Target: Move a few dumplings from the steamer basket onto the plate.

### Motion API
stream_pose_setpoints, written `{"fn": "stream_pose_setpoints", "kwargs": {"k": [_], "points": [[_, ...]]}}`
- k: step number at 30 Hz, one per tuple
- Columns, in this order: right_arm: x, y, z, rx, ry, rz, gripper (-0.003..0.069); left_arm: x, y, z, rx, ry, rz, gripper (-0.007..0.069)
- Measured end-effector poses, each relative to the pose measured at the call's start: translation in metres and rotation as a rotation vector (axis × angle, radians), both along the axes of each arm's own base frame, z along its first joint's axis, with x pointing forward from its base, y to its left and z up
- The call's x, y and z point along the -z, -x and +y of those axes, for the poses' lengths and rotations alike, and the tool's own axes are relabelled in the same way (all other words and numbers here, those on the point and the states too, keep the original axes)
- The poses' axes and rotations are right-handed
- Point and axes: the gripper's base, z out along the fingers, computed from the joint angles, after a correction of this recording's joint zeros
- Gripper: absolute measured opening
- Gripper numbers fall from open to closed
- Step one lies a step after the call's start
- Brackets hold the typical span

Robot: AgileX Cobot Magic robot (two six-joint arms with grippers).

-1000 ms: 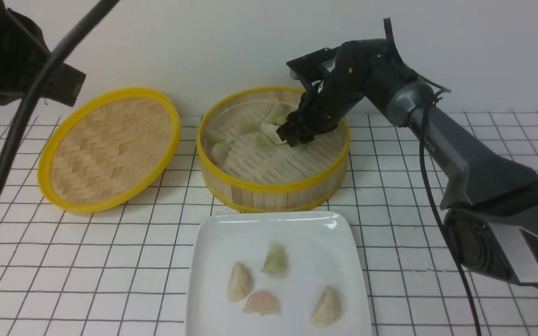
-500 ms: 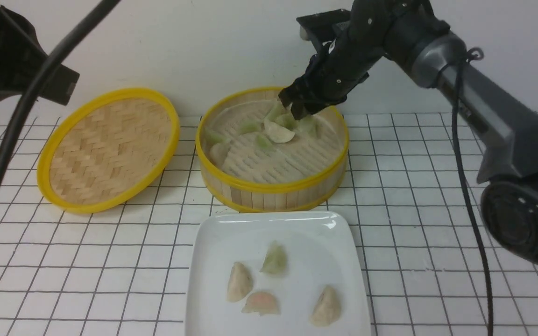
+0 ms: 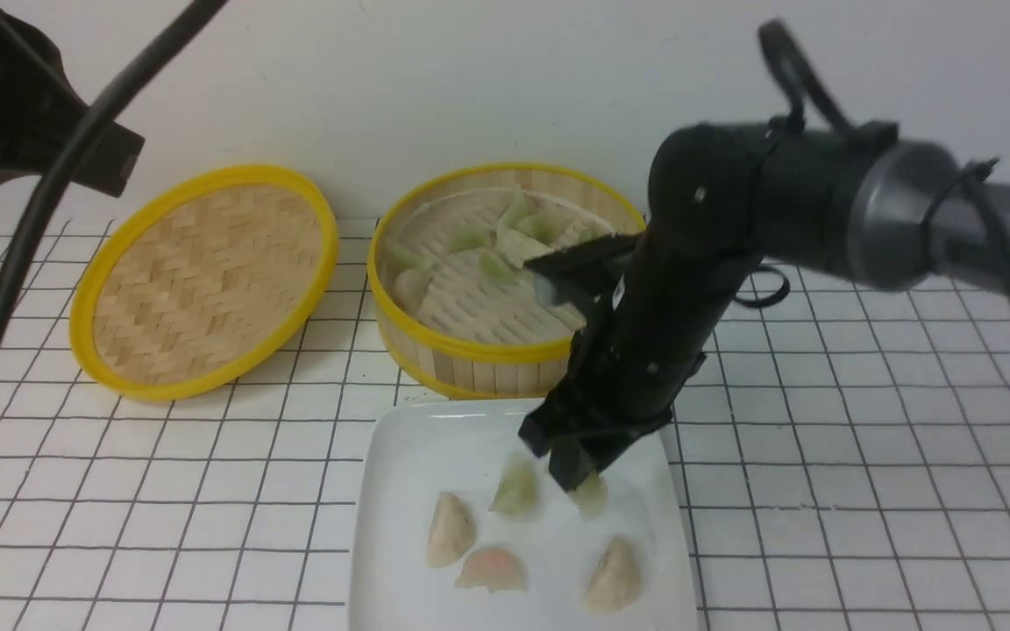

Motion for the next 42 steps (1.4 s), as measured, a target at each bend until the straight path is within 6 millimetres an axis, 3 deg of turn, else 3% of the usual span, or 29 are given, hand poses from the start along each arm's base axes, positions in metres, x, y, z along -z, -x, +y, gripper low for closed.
{"fn": "stream_pose_setpoints", "kwargs": {"k": [6, 10, 14, 17, 19, 22, 23, 24, 27, 29, 31, 33, 34, 37, 42], "points": [[0.018, -0.007, 0.006, 0.003, 0.005, -0.046, 0.0238, 0.0, 0.0, 0.0, 0.0, 0.0, 0.0, -0.0006], [0.016, -0.01, 0.004, 0.038, 0.029, -0.062, 0.0432, 0.0, 0.0, 0.0, 0.0, 0.0, 0.0, -0.0006], [0.004, -0.008, 0.003, 0.052, 0.069, -0.001, 0.0516, 0.0, 0.0, -0.001, 0.005, 0.01, 0.006, -0.0006], [-0.018, -0.005, 0.001, 0.044, 0.076, -0.002, 0.0452, 0.001, 0.001, -0.003, 0.015, 0.029, 0.016, -0.0006], [-0.039, -0.002, -0.003, 0.045, 0.058, -0.045, 0.0351, 0.001, 0.002, -0.004, 0.019, 0.037, 0.02, -0.0006], [-0.093, 0.014, -0.016, 0.07, -0.006, -0.149, 0.0132, 0.001, 0.002, -0.005, 0.025, 0.047, 0.025, -0.0006], [-0.119, 0.024, -0.023, 0.082, -0.045, -0.201, 0.0075, 0.001, 0.002, -0.005, 0.026, 0.05, 0.026, -0.0006], [-0.132, 0.03, -0.028, 0.087, -0.065, -0.227, 0.0043, 0.001, 0.002, -0.005, 0.026, 0.051, 0.027, -0.0006], [-0.199, 0.073, -0.059, 0.103, -0.172, -0.384, -0.0004, 0.001, 0.002, -0.005, 0.028, 0.054, 0.028, -0.0006], [-0.218, 0.092, -0.074, 0.107, -0.207, -0.443, -0.0009, 0.001, 0.002, -0.005, 0.028, 0.054, 0.028, -0.0006], [-0.248, 0.135, -0.108, 0.133, -0.28, -0.584, -0.0013, 0.001, 0.002, -0.005, 0.028, 0.054, 0.029, -0.0006], [-0.25, 0.16, -0.128, 0.158, -0.314, -0.657, -0.0013, 0.001, 0.002, -0.005, 0.029, 0.055, 0.029, -0.0006], [-0.253, 0.184, -0.147, 0.181, -0.362, -0.731, -0.0013, 0.001, 0.002, -0.006, 0.03, 0.057, 0.03, -0.0006], [-0.241, 0.224, -0.179, 0.23, -0.46, -0.882, -0.0013, 0.001, 0.003, -0.007, 0.036, 0.069, 0.036, -0.0006], [-0.195, 0.282, -0.227, 0.316, -0.703, -1.221, -0.0015, 0.001, 0.004, -0.011, 0.059, 0.108, 0.045, -0.0006]]}}
